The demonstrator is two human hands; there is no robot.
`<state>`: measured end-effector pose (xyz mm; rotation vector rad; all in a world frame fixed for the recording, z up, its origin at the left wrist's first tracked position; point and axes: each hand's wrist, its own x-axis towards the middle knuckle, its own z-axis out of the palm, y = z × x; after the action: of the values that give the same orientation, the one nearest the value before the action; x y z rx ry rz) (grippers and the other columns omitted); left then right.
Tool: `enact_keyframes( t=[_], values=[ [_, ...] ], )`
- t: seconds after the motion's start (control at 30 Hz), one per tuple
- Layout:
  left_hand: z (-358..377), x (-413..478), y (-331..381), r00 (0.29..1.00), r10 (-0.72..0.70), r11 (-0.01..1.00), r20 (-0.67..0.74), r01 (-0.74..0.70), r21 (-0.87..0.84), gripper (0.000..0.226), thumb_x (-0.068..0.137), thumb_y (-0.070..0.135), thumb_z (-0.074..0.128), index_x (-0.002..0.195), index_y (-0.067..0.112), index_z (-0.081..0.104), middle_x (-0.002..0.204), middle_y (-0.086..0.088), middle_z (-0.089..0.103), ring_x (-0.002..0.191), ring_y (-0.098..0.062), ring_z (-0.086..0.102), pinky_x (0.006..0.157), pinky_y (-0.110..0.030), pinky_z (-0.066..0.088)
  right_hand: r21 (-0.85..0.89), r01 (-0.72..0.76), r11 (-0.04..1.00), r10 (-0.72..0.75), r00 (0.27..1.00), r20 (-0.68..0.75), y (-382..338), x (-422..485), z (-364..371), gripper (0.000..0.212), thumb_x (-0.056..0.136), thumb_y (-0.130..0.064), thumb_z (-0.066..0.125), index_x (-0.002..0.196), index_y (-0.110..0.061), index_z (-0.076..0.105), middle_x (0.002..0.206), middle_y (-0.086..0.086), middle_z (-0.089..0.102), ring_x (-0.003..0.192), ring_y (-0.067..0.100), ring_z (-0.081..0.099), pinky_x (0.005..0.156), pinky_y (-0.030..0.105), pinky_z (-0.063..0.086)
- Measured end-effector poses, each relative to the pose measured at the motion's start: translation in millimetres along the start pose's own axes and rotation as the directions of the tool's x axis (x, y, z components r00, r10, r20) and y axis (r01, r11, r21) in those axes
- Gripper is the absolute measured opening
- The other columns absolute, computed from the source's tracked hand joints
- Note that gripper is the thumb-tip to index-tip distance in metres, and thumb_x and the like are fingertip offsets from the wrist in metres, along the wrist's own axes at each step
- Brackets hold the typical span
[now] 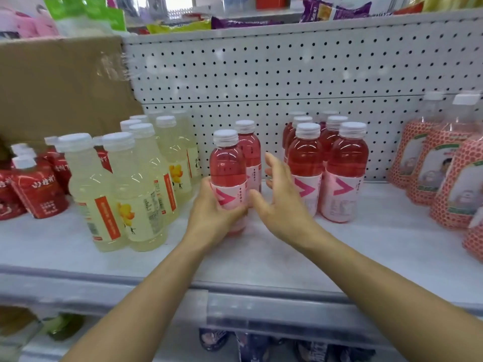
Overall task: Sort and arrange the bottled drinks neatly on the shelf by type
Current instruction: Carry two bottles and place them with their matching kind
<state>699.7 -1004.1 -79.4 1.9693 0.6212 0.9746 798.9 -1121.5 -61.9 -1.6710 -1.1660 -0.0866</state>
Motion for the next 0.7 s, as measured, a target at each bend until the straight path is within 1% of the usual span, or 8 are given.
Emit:
enact_keyframes(
  t=[0.07,0.2,0.3,0.37,0.43,0.6,0.67,0.7],
  values=[
    [-7.5,2.7,-5.1,0.999,0.008,1.000,-0.052,-0.007,0.016,0.058,0.070,0.026,0.088,0.111,0.031,0.046,0.095,0.010,0.068,0.077,0.006,0.066,0.062,-0.015,0.053,0.033,-0.124,0.992,0.122,0.991,0.054,4.2,10.2,14.5,0.078,0.085,-0.025,0.064,0.150,-0.020,0.021,0.148,0.001,0.035,0.138,0.012,0.034,0.116,0.035,0.029],
    [-14.7,7.5,-13.8,0.985,-0.035,0.998,-0.169,0.044,0.047,0.063,0.071,0.024,0.086,0.115,0.026,0.042,0.097,0.015,0.061,0.088,-0.005,0.064,0.074,-0.025,0.049,0.019,-0.369,0.929,0.368,0.929,0.030,16.2,38.1,40.8,0.102,0.081,-0.027,0.074,0.155,-0.014,0.005,0.154,0.009,0.030,0.141,0.027,0.033,0.116,0.040,0.029],
    [-12.6,7.2,-14.9,0.989,-0.085,0.996,-0.122,0.088,0.015,0.065,0.070,0.023,0.088,0.117,0.024,0.042,0.100,0.012,0.061,0.084,-0.002,0.061,0.061,-0.012,0.044,0.134,-0.438,0.889,0.449,0.891,-0.071,27.8,56.8,60.4,0.108,0.064,-0.035,0.085,0.147,-0.017,0.019,0.138,0.008,0.051,0.127,0.029,0.051,0.107,0.047,0.043],
    [-11.0,7.4,-17.4,0.991,-0.087,0.996,-0.101,0.089,0.016,0.065,0.069,0.021,0.088,0.116,0.026,0.044,0.099,0.011,0.063,0.084,0.003,0.060,0.062,-0.013,0.043,0.152,-0.431,0.890,0.451,0.880,-0.146,33.9,62.0,67.4,0.092,0.060,-0.032,0.087,0.133,-0.016,0.033,0.126,0.006,0.059,0.117,0.028,0.057,0.101,0.046,0.049],
    [-11.2,7.4,-19.8,0.992,-0.076,0.997,-0.105,0.076,0.001,0.062,0.069,0.019,0.087,0.114,0.029,0.044,0.099,0.012,0.064,0.088,-0.003,0.063,0.069,-0.018,0.046,0.130,-0.423,0.897,0.441,0.881,-0.171,32.4,61.4,66.5,0.079,0.063,-0.028,0.087,0.124,-0.016,0.037,0.121,0.007,0.062,0.113,0.027,0.060,0.098,0.043,0.051],
    [-19.1,4.4,-26.8,0.997,-0.082,0.995,-0.010,0.082,-0.049,0.071,0.059,0.031,0.087,0.119,0.028,0.049,0.105,0.007,0.071,0.096,-0.011,0.070,0.089,-0.041,0.057,0.122,-0.398,0.909,0.404,0.914,-0.030,9.9,24.7,32.1,0.069,0.073,-0.018,0.084,0.122,-0.012,0.036,0.107,0.001,0.064,0.098,0.017,0.065,0.083,0.027,0.054],
    [-23.1,-0.5,-24.3,0.993,-0.094,0.993,0.065,0.098,-0.060,0.073,0.062,0.026,0.090,0.125,0.028,0.051,0.106,0.006,0.073,0.096,-0.010,0.071,0.087,-0.038,0.058,0.170,-0.364,0.916,0.361,0.931,0.049,1.1,-1.5,11.2,0.067,0.074,-0.013,0.084,0.124,-0.014,0.039,0.102,-0.003,0.063,0.090,0.007,0.065,0.076,0.018,0.056],
    [-24.3,-5.4,-20.6,0.991,-0.101,0.992,0.085,0.106,-0.067,0.071,0.067,0.019,0.090,0.126,0.027,0.051,0.105,0.006,0.073,0.094,-0.008,0.071,0.084,-0.030,0.058,0.183,-0.344,0.921,0.335,0.939,0.078,0.8,-13.5,1.3,0.069,0.073,-0.012,0.084,0.126,-0.016,0.040,0.105,-0.003,0.065,0.092,0.004,0.065,0.080,0.018,0.056]
  ],
)
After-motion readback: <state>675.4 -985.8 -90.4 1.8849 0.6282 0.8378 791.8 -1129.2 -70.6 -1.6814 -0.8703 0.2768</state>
